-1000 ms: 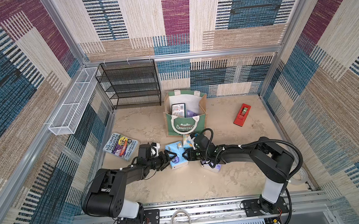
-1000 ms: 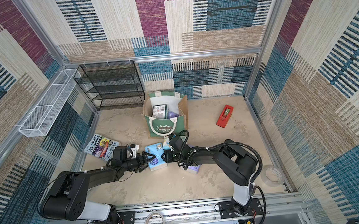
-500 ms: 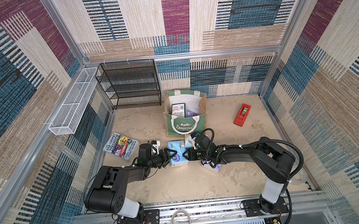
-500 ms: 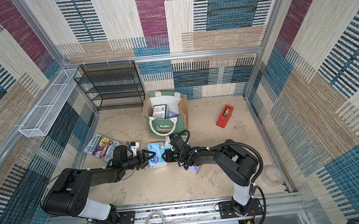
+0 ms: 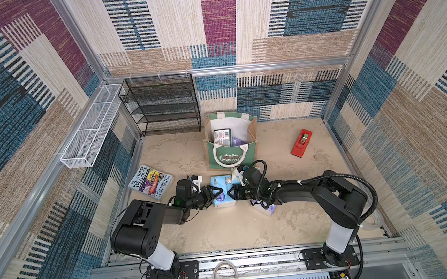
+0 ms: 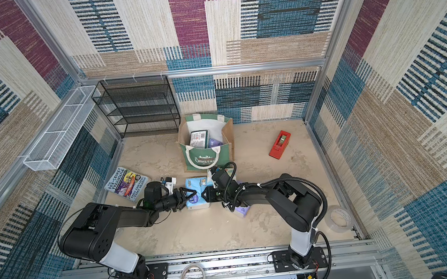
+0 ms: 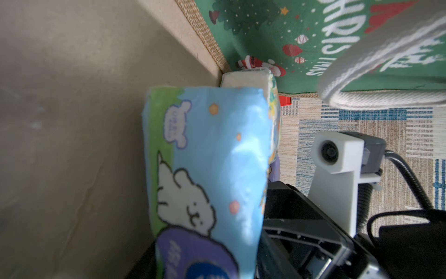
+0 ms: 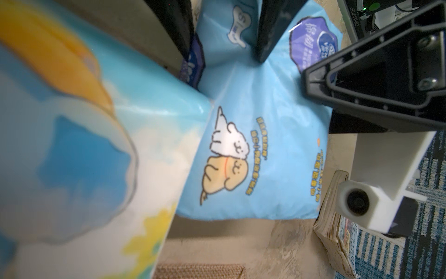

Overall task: Put tissues into the canvas bag
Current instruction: Pick up the pack of facial tissues from the center of the board.

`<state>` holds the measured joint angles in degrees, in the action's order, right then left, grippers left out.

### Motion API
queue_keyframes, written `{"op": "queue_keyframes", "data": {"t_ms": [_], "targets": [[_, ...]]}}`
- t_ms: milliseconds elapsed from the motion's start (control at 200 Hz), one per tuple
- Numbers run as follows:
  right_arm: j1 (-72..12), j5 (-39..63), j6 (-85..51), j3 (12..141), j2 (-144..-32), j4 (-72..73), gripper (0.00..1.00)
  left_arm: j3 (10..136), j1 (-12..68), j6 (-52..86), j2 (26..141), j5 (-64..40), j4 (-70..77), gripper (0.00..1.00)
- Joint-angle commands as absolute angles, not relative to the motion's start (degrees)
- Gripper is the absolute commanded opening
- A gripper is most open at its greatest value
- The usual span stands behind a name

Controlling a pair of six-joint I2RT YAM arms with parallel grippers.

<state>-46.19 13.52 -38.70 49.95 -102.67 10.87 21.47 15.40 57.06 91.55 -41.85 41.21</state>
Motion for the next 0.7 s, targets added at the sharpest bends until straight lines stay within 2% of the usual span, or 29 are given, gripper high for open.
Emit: {"op": "queue_keyframes", "data": {"t_ms": [0, 306, 376, 501, 696], "targets": [[-46.4, 15.4, -39.1, 49.9, -103.0, 10.3, 0.44, 21.4, 15.8, 59.6, 92.5, -45.2, 50.6, 0.53], [-46.4, 14.7, -38.9, 49.8, -102.1, 10.0, 0.45, 20.1, 15.8, 61.7, 93.2, -44.8, 55.1, 0.34], [-46.3, 14.4, -38.7, 49.9, -101.5, 9.7, 0.46, 19.9, 15.8, 61.8, 92.6, -44.5, 55.2, 0.33], [-46.4, 13.7, -38.1, 50.0, -100.0, 9.5, 0.51, 19.9, 15.8, 61.5, 91.0, -44.1, 54.0, 0.31], [-46.4, 12.7, -35.9, 50.9, -97.5, 8.3, 0.65, 20.2, 15.8, 59.6, 87.2, -42.7, 48.5, 0.27]]}}
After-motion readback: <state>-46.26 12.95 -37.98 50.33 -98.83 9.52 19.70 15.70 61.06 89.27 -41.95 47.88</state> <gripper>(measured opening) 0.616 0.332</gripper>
